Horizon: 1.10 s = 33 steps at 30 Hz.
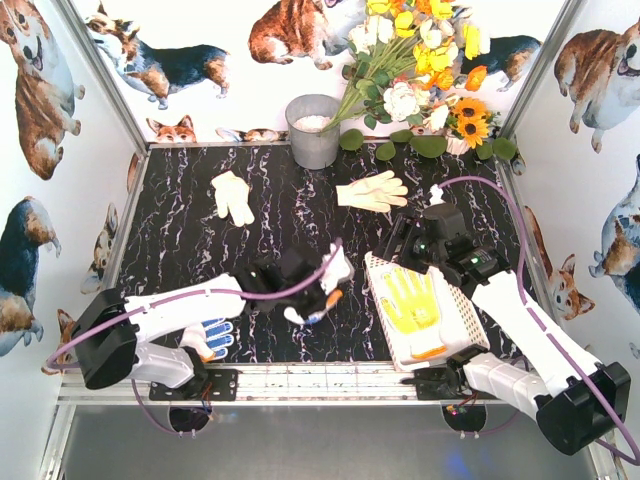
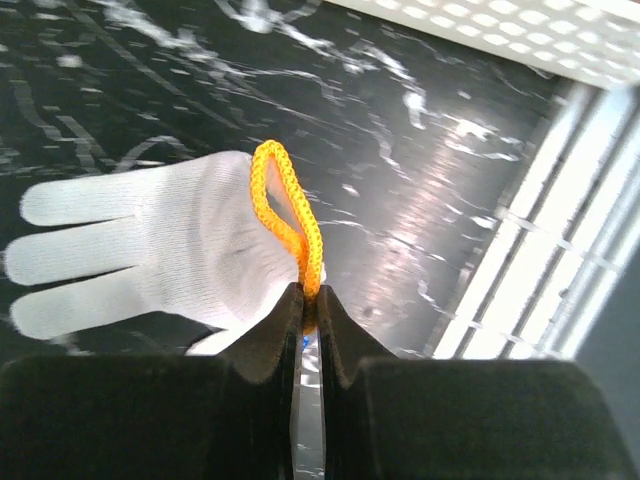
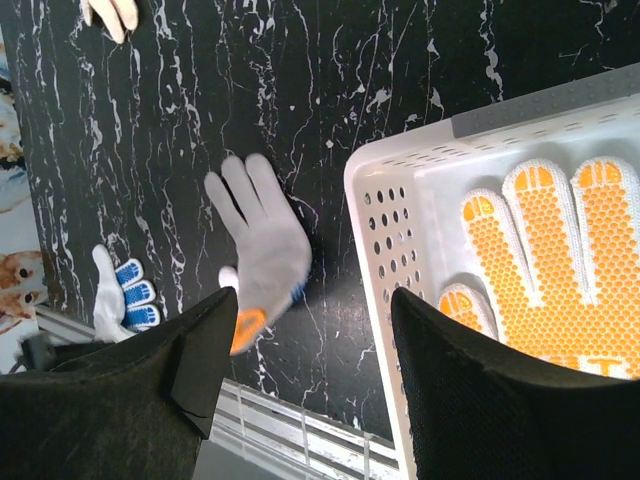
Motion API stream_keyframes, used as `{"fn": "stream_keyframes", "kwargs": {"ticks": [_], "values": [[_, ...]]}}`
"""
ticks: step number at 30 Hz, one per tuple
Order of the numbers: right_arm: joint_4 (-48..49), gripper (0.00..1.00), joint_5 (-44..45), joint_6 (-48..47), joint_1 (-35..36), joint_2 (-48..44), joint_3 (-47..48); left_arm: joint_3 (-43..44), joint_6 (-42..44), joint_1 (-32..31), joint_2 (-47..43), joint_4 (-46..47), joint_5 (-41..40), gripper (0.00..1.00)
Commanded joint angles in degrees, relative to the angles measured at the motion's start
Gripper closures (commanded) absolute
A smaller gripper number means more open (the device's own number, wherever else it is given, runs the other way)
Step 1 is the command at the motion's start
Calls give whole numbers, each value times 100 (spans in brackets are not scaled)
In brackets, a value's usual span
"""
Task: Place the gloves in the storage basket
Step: Turn over the glove at the center of the board.
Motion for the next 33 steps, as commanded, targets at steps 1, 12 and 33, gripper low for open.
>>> {"fn": "stream_keyframes", "kwargs": {"ticks": [1, 12, 33], "values": [[402, 35, -68, 79, 40, 13, -45, -170, -623, -600, -7, -169, 274, 100], [430, 35, -318, 48, 40, 223, 25, -114, -1424, -1629, -265, -445, -352, 100], [584, 35, -352, 116, 58, 308, 58, 1621, 1625, 3187, -218, -426, 1185, 100]]}}
